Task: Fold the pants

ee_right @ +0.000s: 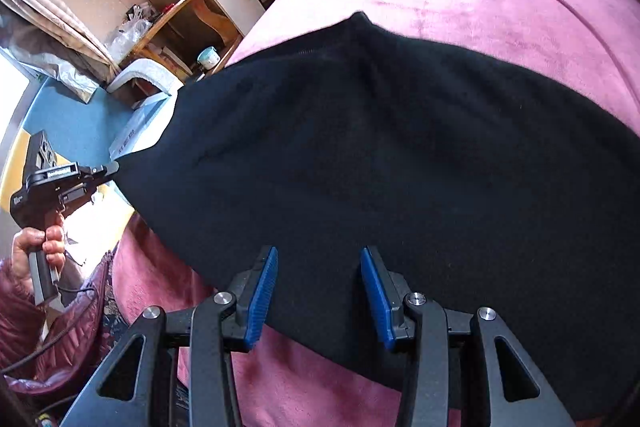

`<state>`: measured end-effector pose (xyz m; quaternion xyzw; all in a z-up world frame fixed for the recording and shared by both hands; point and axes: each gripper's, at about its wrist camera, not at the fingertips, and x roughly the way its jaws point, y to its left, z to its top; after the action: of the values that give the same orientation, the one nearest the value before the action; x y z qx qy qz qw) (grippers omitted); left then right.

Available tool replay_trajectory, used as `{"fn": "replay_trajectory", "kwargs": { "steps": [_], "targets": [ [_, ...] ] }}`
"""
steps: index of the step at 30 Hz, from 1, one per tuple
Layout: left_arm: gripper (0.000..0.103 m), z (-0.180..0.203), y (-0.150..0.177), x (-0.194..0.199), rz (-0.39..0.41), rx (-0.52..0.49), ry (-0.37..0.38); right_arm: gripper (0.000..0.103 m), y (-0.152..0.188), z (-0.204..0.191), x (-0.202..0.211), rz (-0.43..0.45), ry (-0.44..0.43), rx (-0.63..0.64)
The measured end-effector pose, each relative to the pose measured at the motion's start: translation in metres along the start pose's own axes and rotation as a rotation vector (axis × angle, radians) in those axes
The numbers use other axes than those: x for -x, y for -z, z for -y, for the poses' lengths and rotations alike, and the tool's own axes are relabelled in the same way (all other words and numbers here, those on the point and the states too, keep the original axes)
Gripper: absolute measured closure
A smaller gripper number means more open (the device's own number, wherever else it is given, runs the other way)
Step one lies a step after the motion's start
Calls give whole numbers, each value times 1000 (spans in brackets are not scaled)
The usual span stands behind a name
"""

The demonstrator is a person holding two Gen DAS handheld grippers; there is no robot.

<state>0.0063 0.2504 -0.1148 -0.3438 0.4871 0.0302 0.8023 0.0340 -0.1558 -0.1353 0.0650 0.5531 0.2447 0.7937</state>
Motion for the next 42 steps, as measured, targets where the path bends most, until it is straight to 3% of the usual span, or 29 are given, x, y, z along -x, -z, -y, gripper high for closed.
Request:
{"fn": "replay_trajectory", "kwargs": {
  "steps": [4, 7, 10, 13, 15, 19, 23, 26, 32, 36, 42],
  "targets": [
    [95, -13, 11, -27, -74, -37, -126, 58, 12, -2, -8, 18, 36, 20],
    [89, -20, 13, -33, -87, -9, -129, 51, 14, -1, -10, 22, 19, 16],
    [87, -15, 8, -16, -37, -21, -169, 45, 15, 5, -13, 23, -7, -6],
    [82, -1, -1, 12, 83, -68, -247, 42, 16, 7, -13, 32, -31, -59],
    [78, 13, -5, 28, 139, -100, -195, 34, 19, 9, -14, 40, -66, -79],
    [74, 54, 3, 34, 156, -212, -78, 33, 23, 12, -12, 67, -93, -99],
    [73, 102, 25, 12, 87, -359, -13, 33, 23, 18, -5, 68, -112, -118],
    [70, 131, 43, -10, 30, -423, 18, 43, 23, 29, 10, 89, -106, -180],
    [68, 177, 78, -50, -83, -531, 78, 53, 37, 87, 89, 249, -45, -341],
    [66, 192, 92, -69, -151, -566, 100, 58, 75, 153, 154, 361, -11, -530],
    [66, 197, 97, -85, -187, -561, 63, 58, 180, 258, 240, 581, 38, -934]
  ]
}}
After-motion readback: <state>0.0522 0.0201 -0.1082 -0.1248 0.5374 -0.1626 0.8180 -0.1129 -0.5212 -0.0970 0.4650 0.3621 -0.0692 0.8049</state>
